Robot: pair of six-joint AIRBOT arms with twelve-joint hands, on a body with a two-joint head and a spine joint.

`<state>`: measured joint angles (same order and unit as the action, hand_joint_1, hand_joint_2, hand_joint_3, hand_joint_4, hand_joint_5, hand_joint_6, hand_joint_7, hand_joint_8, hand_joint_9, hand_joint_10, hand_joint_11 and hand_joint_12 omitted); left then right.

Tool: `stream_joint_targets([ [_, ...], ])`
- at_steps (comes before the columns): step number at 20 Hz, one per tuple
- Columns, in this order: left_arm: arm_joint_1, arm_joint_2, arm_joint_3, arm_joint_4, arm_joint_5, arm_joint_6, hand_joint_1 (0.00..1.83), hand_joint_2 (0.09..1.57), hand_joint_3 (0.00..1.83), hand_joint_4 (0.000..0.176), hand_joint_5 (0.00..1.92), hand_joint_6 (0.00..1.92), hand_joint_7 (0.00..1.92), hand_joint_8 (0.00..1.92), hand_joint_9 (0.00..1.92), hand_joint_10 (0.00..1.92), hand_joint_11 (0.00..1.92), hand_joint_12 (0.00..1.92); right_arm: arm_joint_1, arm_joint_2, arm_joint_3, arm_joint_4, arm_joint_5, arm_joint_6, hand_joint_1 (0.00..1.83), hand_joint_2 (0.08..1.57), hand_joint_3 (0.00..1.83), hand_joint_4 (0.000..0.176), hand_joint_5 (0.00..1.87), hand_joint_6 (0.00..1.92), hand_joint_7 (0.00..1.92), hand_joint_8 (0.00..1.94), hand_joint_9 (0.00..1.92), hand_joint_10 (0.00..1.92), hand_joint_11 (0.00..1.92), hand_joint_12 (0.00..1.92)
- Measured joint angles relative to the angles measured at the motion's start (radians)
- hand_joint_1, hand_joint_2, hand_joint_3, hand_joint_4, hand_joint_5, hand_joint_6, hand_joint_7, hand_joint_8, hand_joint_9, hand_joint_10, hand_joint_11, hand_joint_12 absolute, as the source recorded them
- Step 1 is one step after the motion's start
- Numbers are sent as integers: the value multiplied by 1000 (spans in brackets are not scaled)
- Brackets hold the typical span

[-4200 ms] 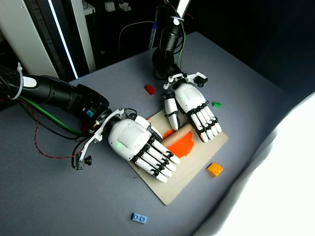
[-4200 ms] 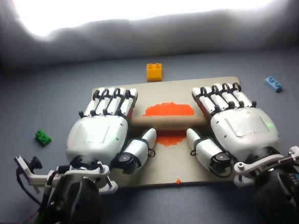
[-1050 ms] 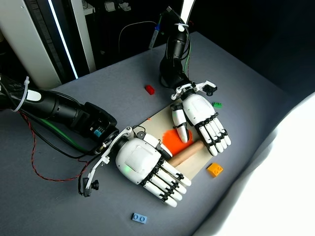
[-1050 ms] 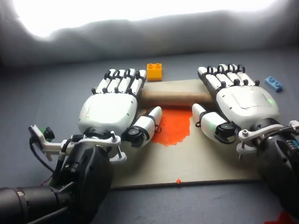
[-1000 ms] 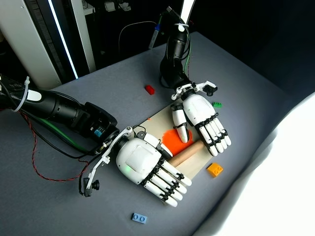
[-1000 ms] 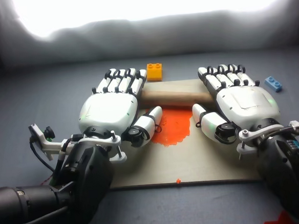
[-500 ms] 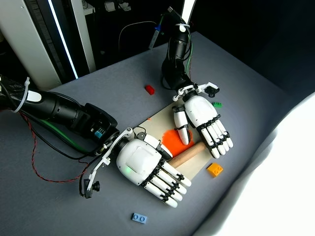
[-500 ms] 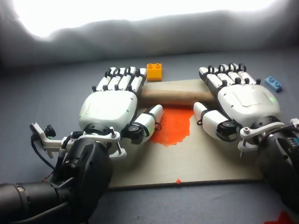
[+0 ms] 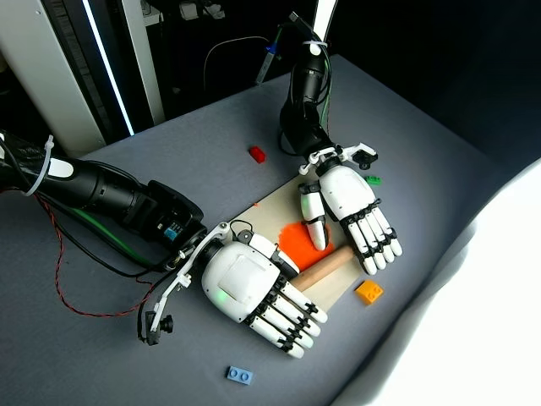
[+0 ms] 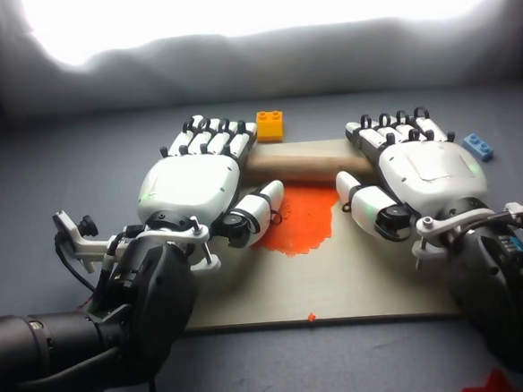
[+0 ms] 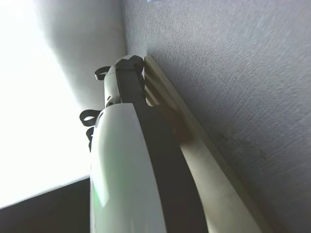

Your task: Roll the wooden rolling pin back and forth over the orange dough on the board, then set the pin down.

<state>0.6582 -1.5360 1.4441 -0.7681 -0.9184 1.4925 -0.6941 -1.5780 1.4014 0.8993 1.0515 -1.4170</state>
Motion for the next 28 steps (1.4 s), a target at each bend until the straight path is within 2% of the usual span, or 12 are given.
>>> stream_joint_targets([
  [12, -4, 0, 2, 0, 8, -3, 0, 1506, 0, 0, 160, 20, 167, 15, 96, 17, 0, 0, 4, -14, -29, -2, 49, -1, 0, 1571, 97, 0, 339, 7, 344, 4, 251, 6, 0, 561],
  [14, -5, 0, 2, 0, 7, -3, 0, 1501, 0, 0, 151, 14, 157, 8, 89, 12, 0, 0, 4, -14, -37, -2, 51, -1, 0, 1571, 76, 0, 312, 1, 326, 0, 245, 2, 0, 503],
  [15, -5, 0, 0, 0, 7, -3, 0, 1501, 0, 0, 129, 4, 131, 0, 65, 1, 0, 0, 3, -14, -41, -2, 54, -2, 0, 1571, 57, 0, 313, 2, 348, 4, 269, 7, 0, 558],
  [23, -5, 0, -16, -2, 4, -3, 0, 1500, 0, 0, 118, 1, 116, 1, 48, 2, 0, 0, -1, -14, -49, 1, 61, -8, 0, 1571, 42, 0, 279, 1, 346, 1, 271, 3, 0, 552],
  [28, 3, 2, -34, 5, -11, -2, 0, 1499, 0, 0, 132, 6, 132, 8, 59, 6, 0, 0, -2, -14, -55, 15, 73, -16, 0, 1571, 46, 0, 288, 6, 337, 3, 262, 4, 0, 480],
])
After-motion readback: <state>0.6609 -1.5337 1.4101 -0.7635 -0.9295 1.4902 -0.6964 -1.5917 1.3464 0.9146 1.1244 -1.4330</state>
